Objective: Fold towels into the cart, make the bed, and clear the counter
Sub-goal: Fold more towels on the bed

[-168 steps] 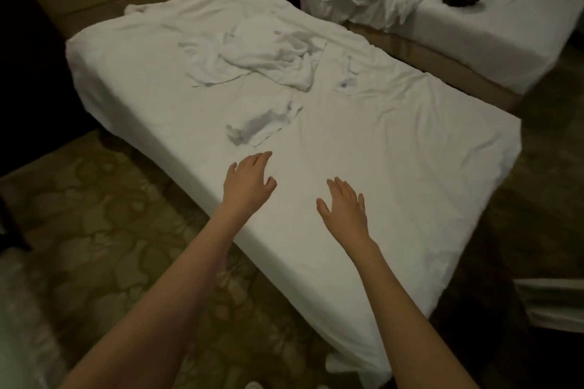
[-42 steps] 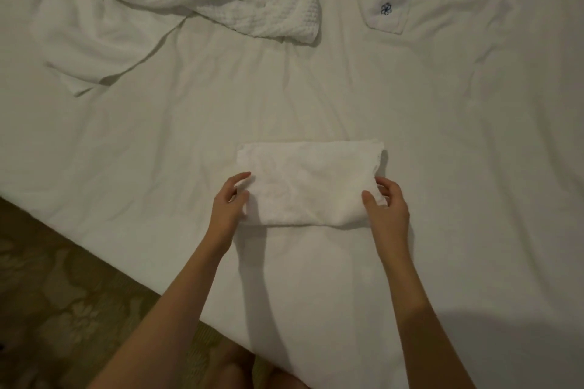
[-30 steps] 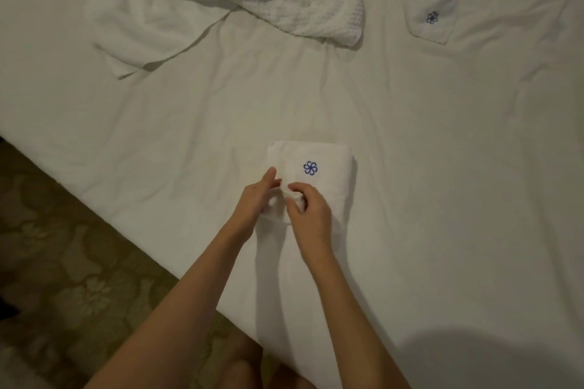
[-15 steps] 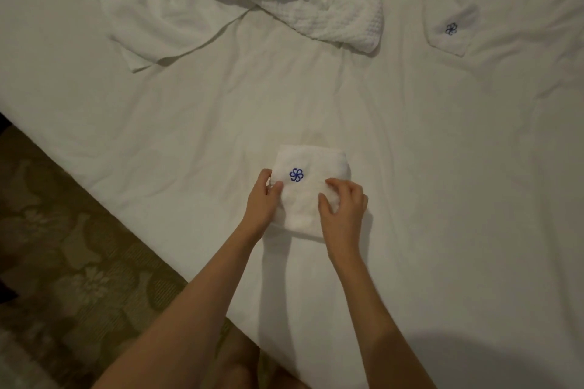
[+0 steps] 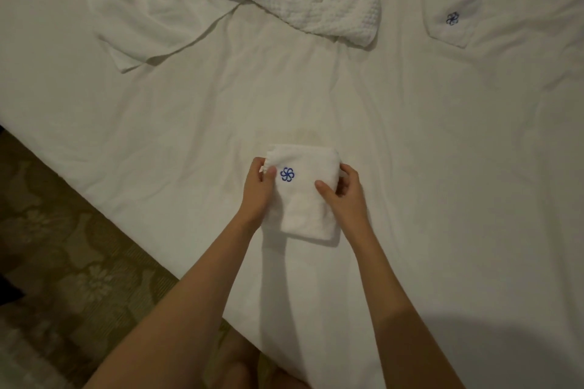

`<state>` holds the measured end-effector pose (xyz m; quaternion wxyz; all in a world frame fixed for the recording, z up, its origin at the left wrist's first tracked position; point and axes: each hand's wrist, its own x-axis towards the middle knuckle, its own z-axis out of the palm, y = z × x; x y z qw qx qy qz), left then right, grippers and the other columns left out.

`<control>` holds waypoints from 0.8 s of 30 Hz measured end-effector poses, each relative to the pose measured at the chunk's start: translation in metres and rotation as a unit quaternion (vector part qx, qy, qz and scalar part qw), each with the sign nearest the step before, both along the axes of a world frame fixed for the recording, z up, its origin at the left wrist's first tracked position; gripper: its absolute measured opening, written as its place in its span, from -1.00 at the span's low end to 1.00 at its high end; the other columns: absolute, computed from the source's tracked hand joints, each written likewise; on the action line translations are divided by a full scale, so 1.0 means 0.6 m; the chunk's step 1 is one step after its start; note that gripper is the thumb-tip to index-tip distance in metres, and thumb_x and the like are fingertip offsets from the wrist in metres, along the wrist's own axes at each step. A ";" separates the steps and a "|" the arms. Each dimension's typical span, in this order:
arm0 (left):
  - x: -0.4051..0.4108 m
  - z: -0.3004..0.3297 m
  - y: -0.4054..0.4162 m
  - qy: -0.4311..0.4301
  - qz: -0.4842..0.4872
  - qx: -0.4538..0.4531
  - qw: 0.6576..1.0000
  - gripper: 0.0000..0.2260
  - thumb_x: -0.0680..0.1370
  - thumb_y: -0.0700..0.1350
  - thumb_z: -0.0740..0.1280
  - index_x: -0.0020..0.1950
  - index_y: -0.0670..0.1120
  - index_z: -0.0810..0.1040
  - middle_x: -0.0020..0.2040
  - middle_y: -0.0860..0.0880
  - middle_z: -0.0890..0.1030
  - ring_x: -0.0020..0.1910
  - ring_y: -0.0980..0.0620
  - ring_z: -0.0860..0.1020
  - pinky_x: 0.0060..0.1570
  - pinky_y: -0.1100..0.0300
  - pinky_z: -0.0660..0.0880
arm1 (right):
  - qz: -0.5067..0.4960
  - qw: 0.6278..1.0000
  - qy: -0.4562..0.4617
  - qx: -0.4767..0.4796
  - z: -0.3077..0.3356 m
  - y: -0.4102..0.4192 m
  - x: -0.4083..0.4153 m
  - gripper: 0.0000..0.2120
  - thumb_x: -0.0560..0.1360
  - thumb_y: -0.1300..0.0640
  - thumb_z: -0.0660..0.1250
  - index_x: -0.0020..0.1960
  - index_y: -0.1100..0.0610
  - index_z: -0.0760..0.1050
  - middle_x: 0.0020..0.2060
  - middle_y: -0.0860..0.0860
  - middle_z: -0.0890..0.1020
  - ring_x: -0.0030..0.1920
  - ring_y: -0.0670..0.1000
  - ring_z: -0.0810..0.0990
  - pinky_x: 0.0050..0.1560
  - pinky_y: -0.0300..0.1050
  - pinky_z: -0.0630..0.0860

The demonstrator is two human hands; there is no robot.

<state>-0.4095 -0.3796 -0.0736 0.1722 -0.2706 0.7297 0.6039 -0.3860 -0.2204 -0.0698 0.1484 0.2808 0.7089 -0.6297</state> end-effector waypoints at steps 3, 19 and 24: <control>0.001 -0.008 0.007 0.003 -0.044 -0.043 0.998 -0.97 0.64 -0.14 0.09 0.02 -0.04 0.30 -0.11 -0.02 0.53 -0.10 -0.04 0.51 -0.06 0.07 0.43 | 0.025 0.999 -0.032 0.025 0.000 -0.006 0.001 -0.36 0.39 0.15 0.50 0.36 0.16 0.26 0.16 0.02 0.52 0.11 0.00 0.54 0.01 -0.25 0.48; 0.030 0.016 0.227 0.037 -0.182 0.008 0.983 -0.72 0.59 -0.24 0.20 0.26 -0.06 0.24 -0.17 0.05 0.50 -0.23 0.03 0.51 -0.19 0.19 0.41 | -0.171 0.971 -0.024 0.165 0.017 0.206 0.089 -0.53 0.42 0.26 0.44 0.25 0.18 0.35 0.08 0.08 0.51 0.08 0.09 0.52 0.07 -0.12 0.44; 0.021 0.002 0.238 0.063 -0.263 -0.076 0.960 -0.57 0.54 -0.29 0.24 0.38 -0.11 0.24 0.20 -0.14 0.43 0.05 -0.04 0.48 -0.02 0.19 0.36 | -0.087 0.962 -0.045 0.254 0.002 0.210 0.086 -0.40 0.40 0.31 0.43 0.37 0.25 0.26 0.28 0.19 0.37 0.28 0.16 0.36 0.21 -0.13 0.29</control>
